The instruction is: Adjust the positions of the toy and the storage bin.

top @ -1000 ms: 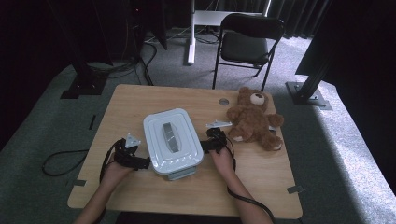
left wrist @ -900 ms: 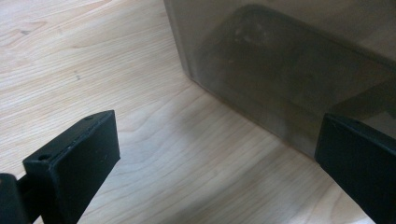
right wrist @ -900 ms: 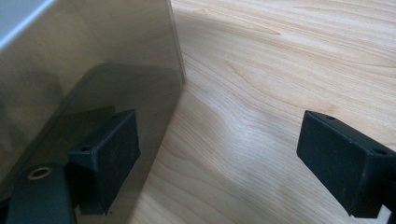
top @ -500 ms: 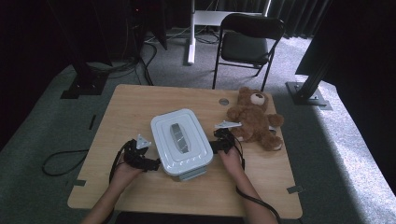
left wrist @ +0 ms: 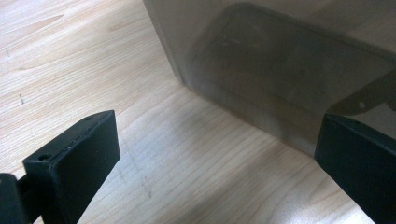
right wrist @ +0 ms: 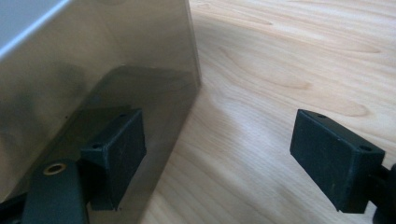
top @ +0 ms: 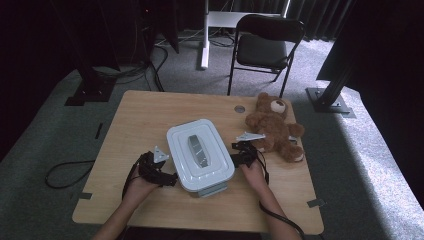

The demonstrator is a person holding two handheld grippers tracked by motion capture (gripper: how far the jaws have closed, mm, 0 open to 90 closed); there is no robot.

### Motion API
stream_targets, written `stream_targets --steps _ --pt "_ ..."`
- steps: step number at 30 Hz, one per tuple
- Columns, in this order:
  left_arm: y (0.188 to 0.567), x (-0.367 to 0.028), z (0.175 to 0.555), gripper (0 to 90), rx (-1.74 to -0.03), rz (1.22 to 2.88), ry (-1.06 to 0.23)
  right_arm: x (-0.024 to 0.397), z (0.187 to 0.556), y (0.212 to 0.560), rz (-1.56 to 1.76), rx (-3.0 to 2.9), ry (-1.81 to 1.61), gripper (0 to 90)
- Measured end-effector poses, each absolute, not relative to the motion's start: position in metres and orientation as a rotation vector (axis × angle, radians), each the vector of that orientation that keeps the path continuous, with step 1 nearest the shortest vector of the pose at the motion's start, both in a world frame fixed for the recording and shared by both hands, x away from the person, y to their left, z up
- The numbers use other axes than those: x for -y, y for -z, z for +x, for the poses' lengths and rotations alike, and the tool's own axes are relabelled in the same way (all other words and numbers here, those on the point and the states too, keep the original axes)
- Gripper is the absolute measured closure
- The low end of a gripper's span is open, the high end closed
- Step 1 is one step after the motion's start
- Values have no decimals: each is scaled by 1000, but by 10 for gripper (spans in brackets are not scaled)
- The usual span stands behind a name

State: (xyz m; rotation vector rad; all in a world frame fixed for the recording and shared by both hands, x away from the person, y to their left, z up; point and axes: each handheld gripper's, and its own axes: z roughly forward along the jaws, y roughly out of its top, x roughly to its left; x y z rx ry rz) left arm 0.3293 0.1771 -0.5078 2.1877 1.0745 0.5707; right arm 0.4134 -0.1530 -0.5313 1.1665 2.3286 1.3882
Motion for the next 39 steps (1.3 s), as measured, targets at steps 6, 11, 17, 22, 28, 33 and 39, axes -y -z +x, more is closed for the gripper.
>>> stream_targets --steps 6,11,17,22,28,33,39 --pt "507 -181 321 6 -1069 2200 -580 146 411 531 1135 -2338 -1394 173" --pt "507 -187 314 5 -1071 2202 -582 139 410 532 1119 -2358 -1412 174" --pt "510 -196 305 5 -1092 2180 -578 129 408 529 1084 -2367 -1414 178" --pt "509 -200 299 5 -1093 2180 -582 122 409 531 1067 -2394 -1408 178" --pt "509 -204 294 5 -1097 2176 -581 117 409 532 1056 -2406 -1432 184" --pt "514 -211 296 5 -1092 2134 -540 117 407 529 1067 -2403 -1372 164" --pt "529 -226 301 5 -1115 2137 -534 123 402 515 1080 -2367 -1274 133"
